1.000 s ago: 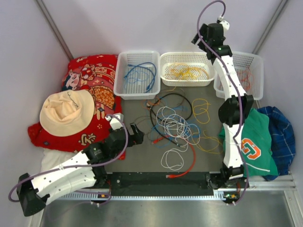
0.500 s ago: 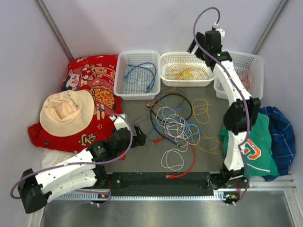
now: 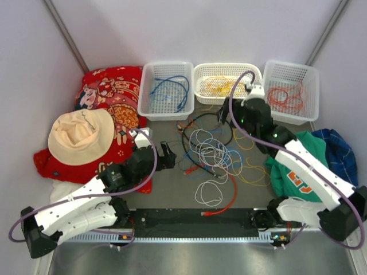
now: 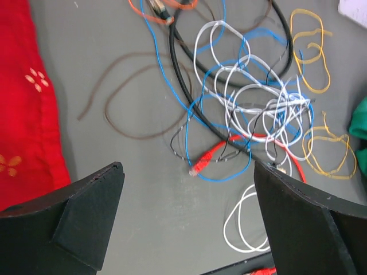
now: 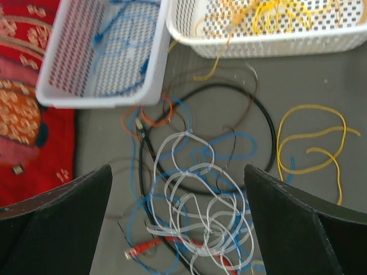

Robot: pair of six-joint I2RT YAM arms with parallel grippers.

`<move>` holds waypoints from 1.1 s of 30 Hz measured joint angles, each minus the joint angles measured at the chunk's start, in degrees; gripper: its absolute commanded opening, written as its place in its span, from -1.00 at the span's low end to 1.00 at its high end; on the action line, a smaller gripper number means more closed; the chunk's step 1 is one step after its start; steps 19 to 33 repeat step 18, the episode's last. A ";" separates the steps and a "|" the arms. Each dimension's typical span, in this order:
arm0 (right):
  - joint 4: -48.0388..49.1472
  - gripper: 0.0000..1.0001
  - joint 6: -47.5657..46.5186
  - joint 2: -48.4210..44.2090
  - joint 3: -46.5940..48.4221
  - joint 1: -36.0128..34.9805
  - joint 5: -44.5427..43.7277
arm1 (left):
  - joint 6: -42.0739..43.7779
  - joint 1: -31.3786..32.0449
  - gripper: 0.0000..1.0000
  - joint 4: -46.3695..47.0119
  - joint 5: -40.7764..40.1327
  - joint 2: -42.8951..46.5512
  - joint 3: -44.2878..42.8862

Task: Untangle the cables

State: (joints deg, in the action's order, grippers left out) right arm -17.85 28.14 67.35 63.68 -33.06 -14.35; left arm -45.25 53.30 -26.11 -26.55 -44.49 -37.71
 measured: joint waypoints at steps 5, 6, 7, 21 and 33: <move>-3.91 0.96 -1.60 -11.41 -9.40 -8.94 -4.61 | 0.15 0.00 0.98 -3.15 -2.01 -3.45 -5.90; -4.46 0.96 -1.62 -14.36 -10.86 -11.08 -5.84 | 0.00 0.00 0.98 -3.52 -1.99 -4.00 -6.51; -5.03 0.97 -1.57 -17.59 -12.41 -13.49 -7.32 | -0.11 0.00 0.98 -3.85 -1.90 -4.44 -6.84; -20.20 0.98 6.91 -32.83 -20.52 -33.88 -23.65 | -2.40 0.00 0.98 -5.31 -0.66 -4.52 -7.02; -20.20 0.98 6.91 -32.83 -20.52 -33.88 -23.65 | -2.40 0.00 0.98 -5.31 -0.66 -4.52 -7.02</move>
